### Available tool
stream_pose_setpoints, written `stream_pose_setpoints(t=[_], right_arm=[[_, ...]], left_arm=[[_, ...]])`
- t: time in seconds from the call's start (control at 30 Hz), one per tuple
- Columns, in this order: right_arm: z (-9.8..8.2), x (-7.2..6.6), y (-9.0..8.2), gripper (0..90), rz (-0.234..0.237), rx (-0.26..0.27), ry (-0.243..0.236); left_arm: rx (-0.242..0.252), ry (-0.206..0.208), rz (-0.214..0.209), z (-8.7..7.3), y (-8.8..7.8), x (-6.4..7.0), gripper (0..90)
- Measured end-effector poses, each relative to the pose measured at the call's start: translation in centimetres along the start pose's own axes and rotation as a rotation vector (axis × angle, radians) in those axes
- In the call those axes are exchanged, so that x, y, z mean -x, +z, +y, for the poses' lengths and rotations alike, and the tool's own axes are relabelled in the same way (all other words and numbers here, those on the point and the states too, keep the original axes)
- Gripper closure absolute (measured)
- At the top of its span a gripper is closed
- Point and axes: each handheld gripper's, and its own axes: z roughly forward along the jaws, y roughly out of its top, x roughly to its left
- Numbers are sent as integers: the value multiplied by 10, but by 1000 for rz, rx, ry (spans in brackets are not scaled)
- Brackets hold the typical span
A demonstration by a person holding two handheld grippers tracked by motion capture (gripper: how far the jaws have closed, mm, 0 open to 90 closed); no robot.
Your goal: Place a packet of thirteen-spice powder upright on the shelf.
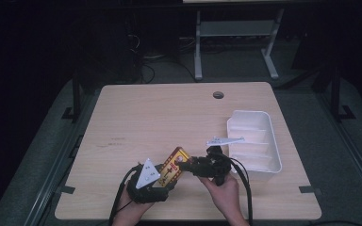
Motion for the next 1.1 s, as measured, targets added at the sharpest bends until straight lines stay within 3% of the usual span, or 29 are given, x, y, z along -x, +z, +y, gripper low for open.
stream_pose_setpoints(t=[0.27, 0.53, 0.67, 0.7, 0.73, 0.77, 1.1], right_arm=[[12, -5, 2, 658, 16, -39, -22], [21, -4, -4, 676, -16, -84, -81], [25, -4, -11, 676, -39, -108, -126], [28, -4, -15, 677, -48, -129, -162], [28, -4, -15, 677, -48, -129, -162], [31, -4, -19, 676, -50, -143, -191], [46, 2, -41, 676, -26, -197, -342]], left_arm=[[-5, 21, 21, -1, 4, -2, 318], [0, 18, -16, -2, 2, -5, 286], [3, -1, -35, -3, 0, -7, 275], [0, -5, -37, -4, -1, -8, 275], [0, -5, -37, -4, -1, -8, 275], [5, -13, -43, -4, -1, -10, 275], [24, -49, -26, -9, -10, -20, 272]])
